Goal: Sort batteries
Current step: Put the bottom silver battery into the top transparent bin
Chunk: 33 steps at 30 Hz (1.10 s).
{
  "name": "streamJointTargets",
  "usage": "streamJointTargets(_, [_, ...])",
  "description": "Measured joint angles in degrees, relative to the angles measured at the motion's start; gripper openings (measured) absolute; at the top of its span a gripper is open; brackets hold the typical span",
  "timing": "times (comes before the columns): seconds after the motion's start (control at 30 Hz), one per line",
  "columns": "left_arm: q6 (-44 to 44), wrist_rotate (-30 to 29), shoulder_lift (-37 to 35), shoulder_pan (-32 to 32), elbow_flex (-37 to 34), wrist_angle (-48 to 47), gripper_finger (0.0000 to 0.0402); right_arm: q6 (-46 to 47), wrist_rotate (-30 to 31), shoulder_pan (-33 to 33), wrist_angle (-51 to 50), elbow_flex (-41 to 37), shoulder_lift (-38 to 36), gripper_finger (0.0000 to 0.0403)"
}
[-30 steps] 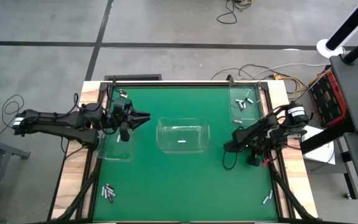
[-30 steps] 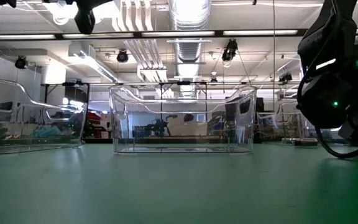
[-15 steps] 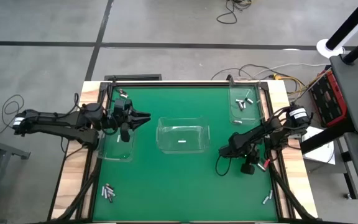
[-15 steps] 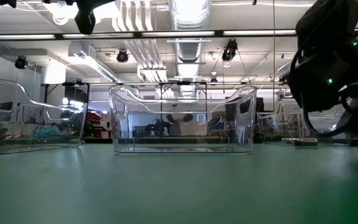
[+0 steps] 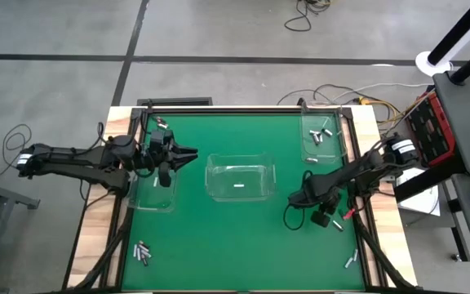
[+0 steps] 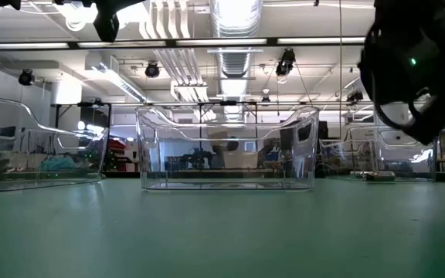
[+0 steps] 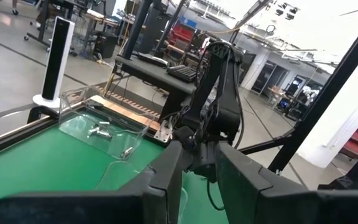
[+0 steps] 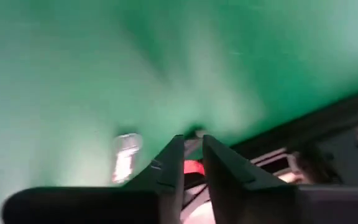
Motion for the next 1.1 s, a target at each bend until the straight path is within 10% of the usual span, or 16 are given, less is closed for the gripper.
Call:
streamJointTargets(0.37, [-0.76, 0.00, 0.00, -0.01, -0.02, 0.02, 0.0077, 2.10, -1.24, 0.15, -0.12, -3.45, 0.61, 0.0145])
streamJointTargets(0.67, [-2.35, 0.09, -0.02, 0.01, -0.02, 0.02, 0.0077, 10.55, -13.61, 5.97, 8.70, 1.89, -4.08, 0.0162])
streamJointTargets(1.1, [0.09, 0.07, 0.09, -0.01, -0.02, 0.00, 0.0077, 23.07, -12.19, 12.33, 18.11, 0.50, 0.26, 0.0178])
